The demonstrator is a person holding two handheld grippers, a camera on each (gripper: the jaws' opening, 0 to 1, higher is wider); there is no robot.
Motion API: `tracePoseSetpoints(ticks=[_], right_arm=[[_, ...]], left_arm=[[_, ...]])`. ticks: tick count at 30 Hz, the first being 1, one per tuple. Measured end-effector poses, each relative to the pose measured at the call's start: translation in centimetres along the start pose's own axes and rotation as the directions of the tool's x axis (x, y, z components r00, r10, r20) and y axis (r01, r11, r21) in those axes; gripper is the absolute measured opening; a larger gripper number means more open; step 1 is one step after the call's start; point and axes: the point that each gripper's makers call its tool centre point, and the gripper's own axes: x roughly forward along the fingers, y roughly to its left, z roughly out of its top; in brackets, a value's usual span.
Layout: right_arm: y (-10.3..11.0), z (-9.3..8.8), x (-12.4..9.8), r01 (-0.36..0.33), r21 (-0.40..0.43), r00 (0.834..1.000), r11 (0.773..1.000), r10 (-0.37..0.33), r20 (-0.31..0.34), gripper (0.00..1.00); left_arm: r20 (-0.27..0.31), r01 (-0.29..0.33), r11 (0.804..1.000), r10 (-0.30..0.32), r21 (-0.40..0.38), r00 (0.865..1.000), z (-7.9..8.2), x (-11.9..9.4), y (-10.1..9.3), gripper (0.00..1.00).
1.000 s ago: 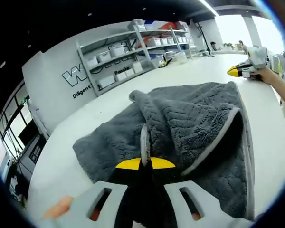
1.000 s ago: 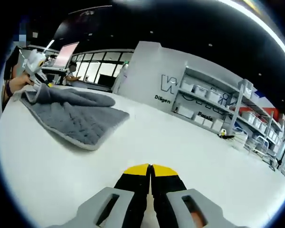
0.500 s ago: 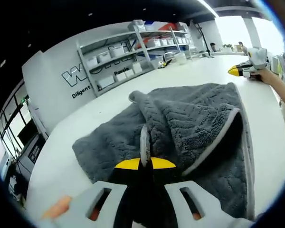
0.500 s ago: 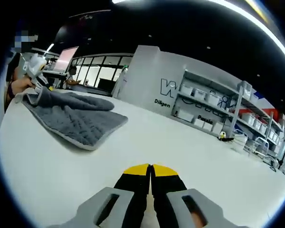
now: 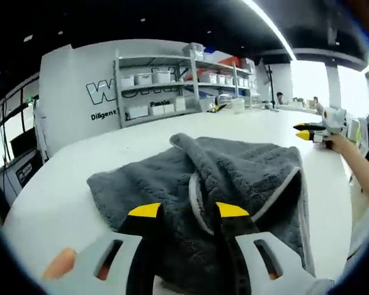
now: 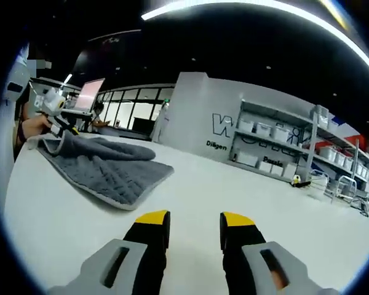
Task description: Open the folded towel by lifting each exposed corner and separating the folded layers until the towel lies flat within the target outline without major curled edges
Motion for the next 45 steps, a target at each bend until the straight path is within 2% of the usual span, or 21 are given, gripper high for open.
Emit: tracePoseSetpoints(ticks=[3,7,10,15,19,25,29,45], right_arm=[[0.3,0.3,-0.2,-0.020,0.014,1.000,1.000,0.020,0.017,0.41],[0.6,0.8,-0.3,-0.040,0.041,0.998,0.998,0.038,0.044,0.53],[1.0,1.0,-0.3,-0.064,0.073,0.997,0.995,0.061,0.048,0.65],[1.9,0.7,-0.2,-0.121,0.113,0.993,0.986,0.118,0.030,0.85],[2.4,0.5,-0.2,-0.151,0.130,0.989,0.980,0.149,0.019,0.99],[2.4,0.4,-0.2,-0.159,0.135,0.987,0.978,0.159,0.010,0.99],[2.4,0.4,-0.2,-0.156,0.137,0.988,0.978,0.157,0.009,0.99],[2.2,0.2,-0.3,-0.139,0.136,0.990,0.981,0.141,-0.002,0.99]], left_arm=[[0.042,0.027,0.997,-0.025,-0.067,0.999,0.6,-0.2,0.0,0.51],[0.066,0.040,0.997,-0.036,-0.065,0.997,1.0,-0.5,-0.1,0.59],[0.087,0.059,0.996,-0.053,-0.069,0.995,1.4,-0.7,-0.3,0.65],[0.125,0.106,0.986,-0.090,-0.128,0.988,1.9,-0.7,-0.7,0.73],[0.127,0.110,0.982,-0.091,-0.152,0.988,1.9,-0.4,-0.8,0.81],[0.110,0.111,0.983,-0.096,-0.144,0.989,1.6,-0.1,-1.0,0.86],[0.112,0.113,0.984,-0.098,-0.141,0.989,1.6,-0.1,-1.2,0.93],[0.107,0.128,0.984,-0.115,-0.121,0.988,1.5,-0.3,-1.8,0.99]])
